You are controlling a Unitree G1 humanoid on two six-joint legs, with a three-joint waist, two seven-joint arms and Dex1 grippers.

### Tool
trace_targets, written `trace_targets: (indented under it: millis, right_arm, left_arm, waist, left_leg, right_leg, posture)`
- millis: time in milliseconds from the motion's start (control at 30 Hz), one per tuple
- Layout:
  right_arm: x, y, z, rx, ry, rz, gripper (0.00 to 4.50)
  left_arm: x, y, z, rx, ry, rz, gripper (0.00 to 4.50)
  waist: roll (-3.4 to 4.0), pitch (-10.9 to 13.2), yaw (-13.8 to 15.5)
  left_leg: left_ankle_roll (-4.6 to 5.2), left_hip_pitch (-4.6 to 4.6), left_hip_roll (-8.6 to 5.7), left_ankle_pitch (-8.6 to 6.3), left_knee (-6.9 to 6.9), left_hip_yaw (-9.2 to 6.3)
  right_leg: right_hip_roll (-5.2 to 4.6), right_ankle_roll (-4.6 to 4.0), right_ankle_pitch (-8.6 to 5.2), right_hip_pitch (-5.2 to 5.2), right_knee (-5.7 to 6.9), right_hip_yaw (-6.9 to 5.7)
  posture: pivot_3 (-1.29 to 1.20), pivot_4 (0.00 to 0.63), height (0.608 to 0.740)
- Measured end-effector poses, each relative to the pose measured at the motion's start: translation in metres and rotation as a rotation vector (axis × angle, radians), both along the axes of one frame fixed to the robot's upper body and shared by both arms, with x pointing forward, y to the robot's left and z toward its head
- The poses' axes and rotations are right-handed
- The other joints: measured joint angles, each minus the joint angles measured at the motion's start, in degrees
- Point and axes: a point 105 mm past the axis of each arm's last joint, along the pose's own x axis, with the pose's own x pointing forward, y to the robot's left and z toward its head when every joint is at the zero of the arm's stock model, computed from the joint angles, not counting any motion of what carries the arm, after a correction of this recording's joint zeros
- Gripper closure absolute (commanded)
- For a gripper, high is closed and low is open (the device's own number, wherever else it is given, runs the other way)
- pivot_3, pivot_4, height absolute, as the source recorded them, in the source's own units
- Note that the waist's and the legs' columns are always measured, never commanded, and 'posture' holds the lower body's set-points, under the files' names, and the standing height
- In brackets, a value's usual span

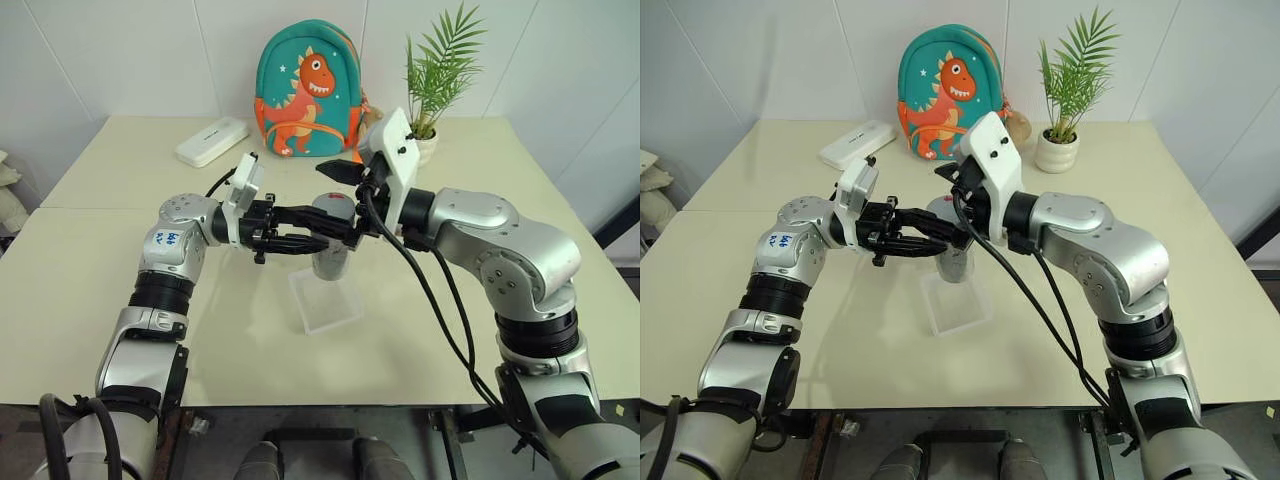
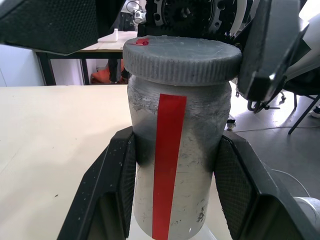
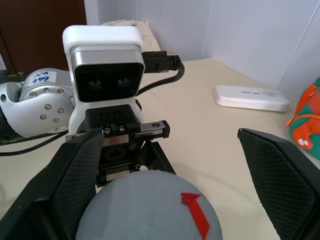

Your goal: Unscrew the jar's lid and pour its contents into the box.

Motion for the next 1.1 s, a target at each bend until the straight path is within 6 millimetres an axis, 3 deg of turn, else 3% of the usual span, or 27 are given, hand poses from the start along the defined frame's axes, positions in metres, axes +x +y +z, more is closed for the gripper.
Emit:
trace_targets:
  millis: [267, 633, 1100]
  right_arm:
    - [0.0, -0.002, 0.0, -0.014, -0.004, 0.004, 0.02]
    - [-0.012, -0.024, -0.002, -0.058, -0.01, -0.027, 0.02]
    - [-0.018, -0.037, -0.005, -0.075, 0.008, -0.044, 0.02]
  left_arm:
    - [0.0, 0.0, 0.0, 0.004, 0.0, 0.002, 2.62]
    - [0.001, 0.001, 0.0, 0.006, -0.001, 0.009, 2.62]
    - [0.001, 0.001, -0.001, 0.007, -0.001, 0.011, 2.62]
  waist:
    - [0.0, 0.0, -0.2]
    - [0.0, 0.0, -0.6]
    - [0.0, 0.0, -0.6]
  left_leg:
    - [0.0, 0.0, 0.0, 0.0, 0.0, 0.0]
    - [0.0, 0.0, 0.0, 0.0, 0.0, 0.0]
    - [0.0, 0.0, 0.0, 0.0, 0.01, 0.0]
  right_leg:
    - [0.0, 0.0, 0.0, 0.0, 0.0, 0.0]
    - [0.0, 0.0, -0.01, 0.0, 0.0, 0.0]
    - [-0.01, -0.14, -0.09, 0.0, -0.01, 0.01]
  posture:
    - [0.0, 0.15, 0.74]
    - [0.0, 0.15, 0.74]
    - [0.0, 0.15, 0.74]
